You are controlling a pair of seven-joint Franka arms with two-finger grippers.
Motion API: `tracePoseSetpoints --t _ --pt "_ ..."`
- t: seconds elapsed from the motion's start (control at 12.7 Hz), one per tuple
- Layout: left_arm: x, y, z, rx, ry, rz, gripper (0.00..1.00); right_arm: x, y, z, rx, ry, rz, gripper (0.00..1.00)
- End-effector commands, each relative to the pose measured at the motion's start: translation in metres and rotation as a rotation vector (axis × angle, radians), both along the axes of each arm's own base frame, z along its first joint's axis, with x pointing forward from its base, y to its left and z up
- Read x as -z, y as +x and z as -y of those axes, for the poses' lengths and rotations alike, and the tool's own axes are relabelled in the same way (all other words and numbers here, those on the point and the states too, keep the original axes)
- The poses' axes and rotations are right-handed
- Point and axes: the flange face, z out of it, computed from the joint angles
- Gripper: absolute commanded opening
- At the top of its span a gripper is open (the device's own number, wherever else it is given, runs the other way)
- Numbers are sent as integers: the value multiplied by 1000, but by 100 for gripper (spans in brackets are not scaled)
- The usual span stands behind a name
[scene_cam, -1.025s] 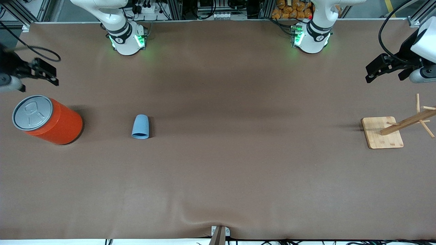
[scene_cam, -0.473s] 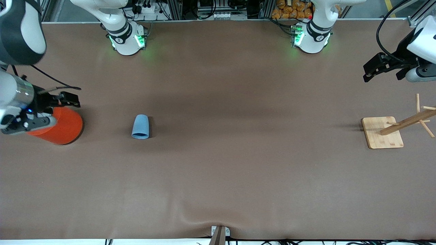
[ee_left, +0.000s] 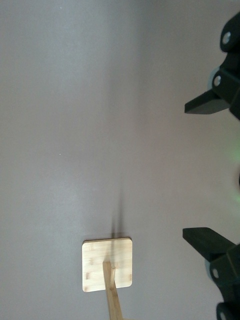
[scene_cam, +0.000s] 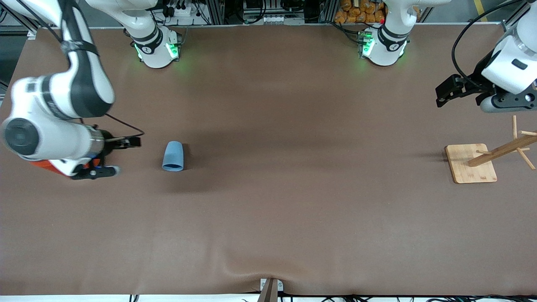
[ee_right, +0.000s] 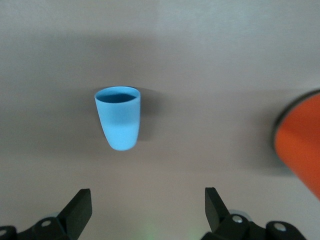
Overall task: Flip cup
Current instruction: 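Reach the right gripper to the blue cup and grasp its rim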
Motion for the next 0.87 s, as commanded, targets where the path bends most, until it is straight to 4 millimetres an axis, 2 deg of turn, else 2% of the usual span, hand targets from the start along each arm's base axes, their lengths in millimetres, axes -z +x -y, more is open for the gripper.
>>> tracePoseSetpoints --t 0.0,0.16,0.32,0.55,0.79 --pt "6 9 4 3 11 -12 100 41 -24 -12 47 59 23 100" --pt "14 14 5 -1 11 -23 100 75 -39 -41 14 62 81 100" --pt "19 17 5 -23 11 -30 100 106 -53 -56 6 63 148 100" --pt "16 21 6 -25 -5 11 100 125 -55 -58 -10 56 166 100" --pt "20 26 8 -44 -10 18 100 140 -56 -46 -37 23 186 100"
